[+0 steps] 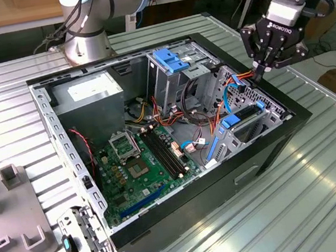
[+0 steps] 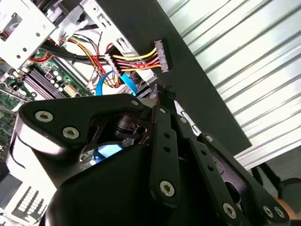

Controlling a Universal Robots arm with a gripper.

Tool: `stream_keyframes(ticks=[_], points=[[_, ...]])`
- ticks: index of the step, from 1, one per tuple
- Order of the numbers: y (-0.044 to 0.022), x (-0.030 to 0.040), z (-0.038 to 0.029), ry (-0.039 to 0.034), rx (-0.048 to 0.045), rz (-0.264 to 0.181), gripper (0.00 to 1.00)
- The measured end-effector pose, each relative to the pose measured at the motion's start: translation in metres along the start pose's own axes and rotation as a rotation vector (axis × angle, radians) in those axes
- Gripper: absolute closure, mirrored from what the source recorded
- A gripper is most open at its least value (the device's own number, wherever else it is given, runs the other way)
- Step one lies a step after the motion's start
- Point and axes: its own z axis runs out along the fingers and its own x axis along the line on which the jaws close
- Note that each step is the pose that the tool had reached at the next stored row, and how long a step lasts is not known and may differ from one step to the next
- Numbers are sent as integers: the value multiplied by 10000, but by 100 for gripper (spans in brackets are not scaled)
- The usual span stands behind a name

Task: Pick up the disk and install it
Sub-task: 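Insert the first disk wire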

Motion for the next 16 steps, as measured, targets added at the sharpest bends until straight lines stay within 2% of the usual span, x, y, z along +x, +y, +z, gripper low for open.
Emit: stream_keyframes(ticks=[1, 2, 3, 5, 6, 7, 8, 9, 10, 11, 12, 15, 16], points=[[-15, -32, 0, 179, -71, -11, 89], [-45, -104, -4, 573, -229, -18, 89], [-56, -129, -4, 699, -279, -20, 89], [-65, -151, -5, 848, -330, -144, 89], [-67, -155, -4, 893, -338, -271, 89], [-70, -161, -5, 1015, -380, -388, 89], [-69, -160, -3, 1078, -388, -605, 89], [-70, -160, -6, 1095, -373, -848, 89], [-70, -160, -5, 1104, -319, -1481, 89], [-70, -160, -4, 1108, -297, -1738, 89], [-71, -161, -4, 1116, -253, -2260, 89], [-70, -160, -3, 1140, -157, -3448, 89], [-76, -172, -4, 1333, -262, -3548, 89]])
